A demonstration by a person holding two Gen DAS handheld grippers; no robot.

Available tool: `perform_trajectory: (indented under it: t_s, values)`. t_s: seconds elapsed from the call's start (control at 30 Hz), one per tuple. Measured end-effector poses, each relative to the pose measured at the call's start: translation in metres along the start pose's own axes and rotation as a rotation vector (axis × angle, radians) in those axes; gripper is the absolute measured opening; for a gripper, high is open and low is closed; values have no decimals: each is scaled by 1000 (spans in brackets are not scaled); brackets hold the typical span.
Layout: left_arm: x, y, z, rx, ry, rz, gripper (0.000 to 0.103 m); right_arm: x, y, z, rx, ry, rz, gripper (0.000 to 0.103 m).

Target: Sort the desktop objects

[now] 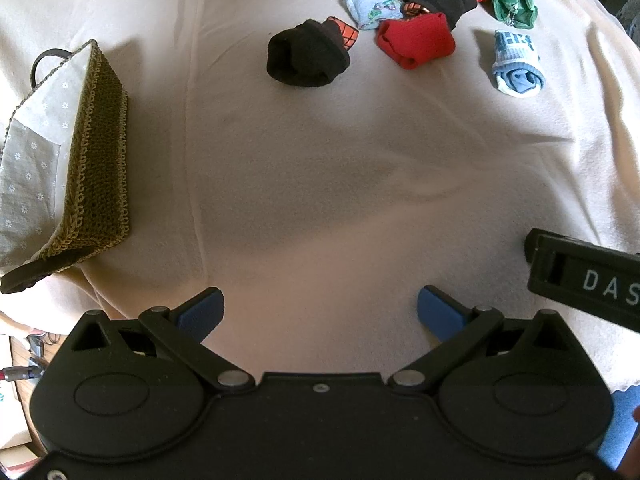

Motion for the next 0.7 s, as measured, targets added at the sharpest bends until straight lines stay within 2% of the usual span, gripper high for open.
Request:
perform_trajectory:
  t_s: [0.27,0.4,0.53,0.7]
  values:
    - [8,1,1,1,-19,-40,99,2,1,0,5,4,-1,102]
    - [27,8,-4,-44,-26,-39,99,14,2,0,-4,-12,2,102]
    - [56,24,-10,-4,-61,-30,99,41,-3,0,-65,-57,8,102]
    - [98,44,-26,-1,-103,12,99,82,-10,-10,-166,-136,57,102]
Point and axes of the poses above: each gripper's, at about its wrist camera, not at the fingertips, and z roughly against the way its jaws point, y to its left, x to its top, the point moved 10 cm from there along -z, roughly the way its jaws point, and after that the axes turned 11 degrees about -z, right-handed, at the moved point
